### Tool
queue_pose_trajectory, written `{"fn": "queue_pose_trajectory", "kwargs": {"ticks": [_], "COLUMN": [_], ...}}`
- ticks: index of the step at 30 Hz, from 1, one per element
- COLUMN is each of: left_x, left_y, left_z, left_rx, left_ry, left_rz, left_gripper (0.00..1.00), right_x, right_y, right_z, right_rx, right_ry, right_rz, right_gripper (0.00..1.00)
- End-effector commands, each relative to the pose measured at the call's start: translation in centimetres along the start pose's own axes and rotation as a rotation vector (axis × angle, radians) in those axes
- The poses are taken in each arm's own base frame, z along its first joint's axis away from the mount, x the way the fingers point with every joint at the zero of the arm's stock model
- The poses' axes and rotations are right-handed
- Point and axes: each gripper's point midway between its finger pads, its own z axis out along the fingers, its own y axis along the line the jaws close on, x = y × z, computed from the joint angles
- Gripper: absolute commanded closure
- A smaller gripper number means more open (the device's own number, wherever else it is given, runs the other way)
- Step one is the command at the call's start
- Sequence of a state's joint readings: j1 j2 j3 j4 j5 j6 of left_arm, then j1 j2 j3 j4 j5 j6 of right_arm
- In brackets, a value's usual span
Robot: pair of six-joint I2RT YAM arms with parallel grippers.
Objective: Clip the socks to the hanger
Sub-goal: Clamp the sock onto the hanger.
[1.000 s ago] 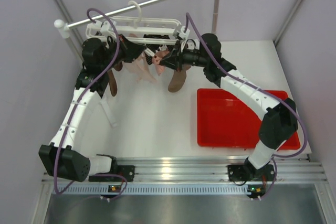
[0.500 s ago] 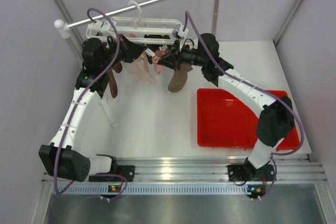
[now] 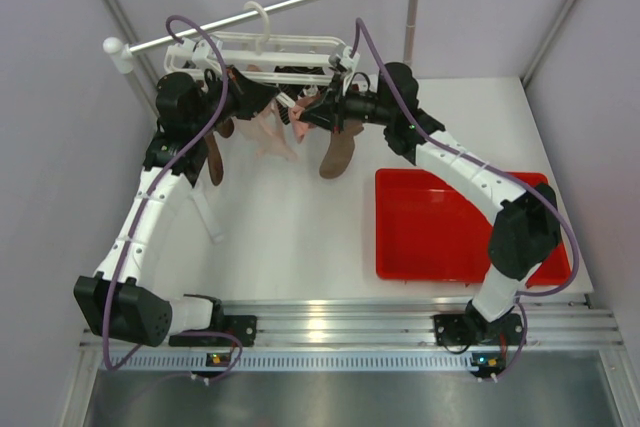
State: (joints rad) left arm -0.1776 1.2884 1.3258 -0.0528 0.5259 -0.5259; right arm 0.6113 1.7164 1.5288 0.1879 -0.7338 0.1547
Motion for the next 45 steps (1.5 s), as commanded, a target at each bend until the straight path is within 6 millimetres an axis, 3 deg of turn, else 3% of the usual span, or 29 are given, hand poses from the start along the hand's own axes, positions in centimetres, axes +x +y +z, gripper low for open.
{"fn": "queue_pose_trajectory", "kwargs": {"ticks": [1, 8, 21, 29, 35, 41, 42, 45], "left_x": [1.9, 2.1, 2.1, 1.9, 1.4, -0.3, -0.6, -1.6], "left_y": [0.5, 0.7, 0.7, 0.6, 0.6, -0.3, -0.3, -0.8], "left_z": [0.1, 0.1, -0.1, 0.0, -0.3, -1.2, -1.5, -2.2], "left_rx": [-0.003, -0.010, -0.020, -0.018, -0.033, -0.012, -0.009, 0.015], "left_ry": [0.064, 0.067, 0.072, 0.081, 0.062, 0.000, -0.010, -0.054], "left_rz": [-0.034, -0.038, -0.037, -0.044, -0.040, -0.043, -0.046, -0.055], "left_gripper": [1.00, 1.00, 1.00, 0.72, 0.57, 0.44, 0.38, 0.34], "right_x": [-5.1, -6.4, -6.7, -6.9, -6.9, -5.7, -5.6, -5.0], "right_y": [2.5, 3.1, 4.5, 4.2, 3.6, 2.6, 2.6, 2.1], "right_z": [0.1, -0.1, 0.5, 0.6, 0.5, 0.5, 0.5, 0.5], "right_rx": [-0.063, -0.075, -0.131, -0.123, -0.110, -0.095, -0.095, -0.086], "right_ry": [-0.110, -0.132, -0.141, -0.146, -0.140, -0.112, -0.109, -0.092], "right_rz": [-0.094, -0.107, -0.124, -0.140, -0.150, -0.148, -0.150, -0.150], "right_gripper": [1.00, 1.00, 1.00, 1.00, 1.00, 1.00, 1.00, 1.00]}}
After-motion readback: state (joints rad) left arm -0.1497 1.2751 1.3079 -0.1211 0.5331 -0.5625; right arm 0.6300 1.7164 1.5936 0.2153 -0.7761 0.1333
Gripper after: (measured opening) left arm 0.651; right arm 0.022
